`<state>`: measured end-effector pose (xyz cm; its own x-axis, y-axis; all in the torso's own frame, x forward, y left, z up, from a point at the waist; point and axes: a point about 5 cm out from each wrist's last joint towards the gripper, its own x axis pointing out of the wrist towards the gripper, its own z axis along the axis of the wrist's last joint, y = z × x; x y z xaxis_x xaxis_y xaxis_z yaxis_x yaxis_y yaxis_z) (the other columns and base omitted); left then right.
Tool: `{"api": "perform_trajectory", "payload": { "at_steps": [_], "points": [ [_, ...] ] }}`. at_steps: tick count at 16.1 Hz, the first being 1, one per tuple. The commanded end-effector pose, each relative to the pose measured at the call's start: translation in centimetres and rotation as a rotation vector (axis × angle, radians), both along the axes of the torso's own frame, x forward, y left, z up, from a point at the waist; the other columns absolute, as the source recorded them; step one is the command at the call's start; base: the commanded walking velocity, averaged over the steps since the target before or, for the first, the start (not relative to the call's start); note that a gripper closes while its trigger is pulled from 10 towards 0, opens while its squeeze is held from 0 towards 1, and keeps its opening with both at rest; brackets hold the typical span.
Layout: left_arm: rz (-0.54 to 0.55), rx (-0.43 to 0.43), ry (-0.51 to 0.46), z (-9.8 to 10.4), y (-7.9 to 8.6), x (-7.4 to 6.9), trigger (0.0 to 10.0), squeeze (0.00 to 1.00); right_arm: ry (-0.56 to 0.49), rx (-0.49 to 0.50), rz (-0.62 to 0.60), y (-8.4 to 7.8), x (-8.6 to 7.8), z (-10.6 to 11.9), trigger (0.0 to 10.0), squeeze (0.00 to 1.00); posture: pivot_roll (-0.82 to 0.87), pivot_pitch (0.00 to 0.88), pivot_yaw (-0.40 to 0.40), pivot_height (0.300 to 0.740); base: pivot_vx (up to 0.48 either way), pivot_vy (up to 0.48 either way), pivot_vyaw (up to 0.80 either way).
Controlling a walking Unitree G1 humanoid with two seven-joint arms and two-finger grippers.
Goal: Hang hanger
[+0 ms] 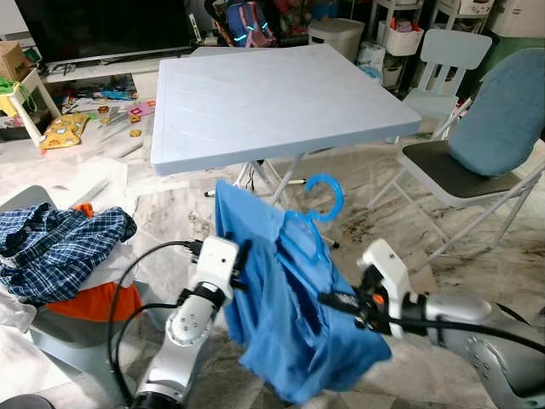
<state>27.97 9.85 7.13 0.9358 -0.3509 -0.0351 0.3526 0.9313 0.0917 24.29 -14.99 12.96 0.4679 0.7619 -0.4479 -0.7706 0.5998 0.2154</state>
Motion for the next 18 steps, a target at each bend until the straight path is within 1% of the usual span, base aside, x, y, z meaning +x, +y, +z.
{"api": "perform_trajectory", "payload": {
  "at_steps": [1,2,3,5,7,9,10,11,12,15,16,18],
  "points": [
    [-0.049,-0.027,-0.013,0.3,-0.6,-0.3,10.0,1.00,-0.069,0.023,-0.005,0.4,0.7,1.5,10.0,0.00,-0.10,0.000,0.020,0.740,0.000,0.000,0.00],
    [-0.087,-0.045,-0.015,0.4,-1.3,-0.6,10.0,1.00,-0.085,0.031,-0.003,0.9,0.9,1.8,10.0,0.00,-0.10,0.000,0.022,0.740,0.000,0.000,0.00],
    [-0.100,-0.031,-0.034,0.5,-1.7,-0.7,10.0,1.00,-0.088,0.034,0.001,1.2,1.0,1.8,10.0,0.00,-0.10,0.000,0.021,0.740,0.000,0.000,0.00],
    [-0.086,-0.030,-0.066,1.0,-1.7,-0.5,10.0,1.00,-0.087,0.025,0.011,1.6,0.8,1.6,10.0,0.00,-0.10,0.000,0.019,0.740,0.000,0.000,0.00],
    [-0.042,-0.024,-0.111,1.8,-1.2,0.2,10.0,1.00,-0.072,-0.002,0.035,1.7,0.4,1.0,10.0,0.00,-0.11,0.000,0.019,0.740,0.000,0.000,0.00],
    [-0.040,-0.010,-0.120,2.1,-1.1,0.5,10.0,1.00,-0.065,-0.019,0.048,1.6,0.1,0.6,10.0,0.00,-0.11,0.000,0.019,0.740,0.000,0.000,0.00],
    [-0.060,0.009,-0.127,2.1,-1.3,0.6,10.0,1.00,-0.062,-0.033,0.043,1.5,0.1,0.3,10.0,0.00,-0.11,0.000,0.018,0.740,0.000,0.000,0.00],
    [-0.073,0.021,-0.131,2.1,-1.4,0.6,10.0,0.79,-0.061,-0.042,0.042,1.5,0.2,0.1,10.0,0.00,-0.11,0.000,0.019,0.740,0.000,0.000,0.00],
    [-0.092,0.045,-0.131,2.0,-1.8,0.5,10.0,0.00,-0.053,-0.040,0.055,1.7,0.1,-0.1,10.0,0.00,-0.11,0.000,0.018,0.740,0.000,0.000,0.00],
    [-0.102,0.072,-0.136,1.9,-2.0,0.6,10.0,0.00,-0.021,-0.032,0.130,2.1,-0.9,-0.4,10.0,0.00,-0.11,0.000,0.017,0.740,0.000,0.000,0.00],
    [-0.123,0.084,-0.159,2.3,-2.3,0.7,10.0,0.00,0.000,-0.057,0.156,1.9,-1.4,-1.1,10.0,0.00,-0.11,0.000,0.017,0.740,0.000,0.000,0.00],
    [-0.138,0.080,-0.156,2.2,-2.6,0.6,10.0,0.00,0.004,-0.056,0.161,2.1,-1.4,-1.3,10.0,0.00,-0.11,0.000,0.018,0.740,0.000,0.000,0.00]
  ]
}}
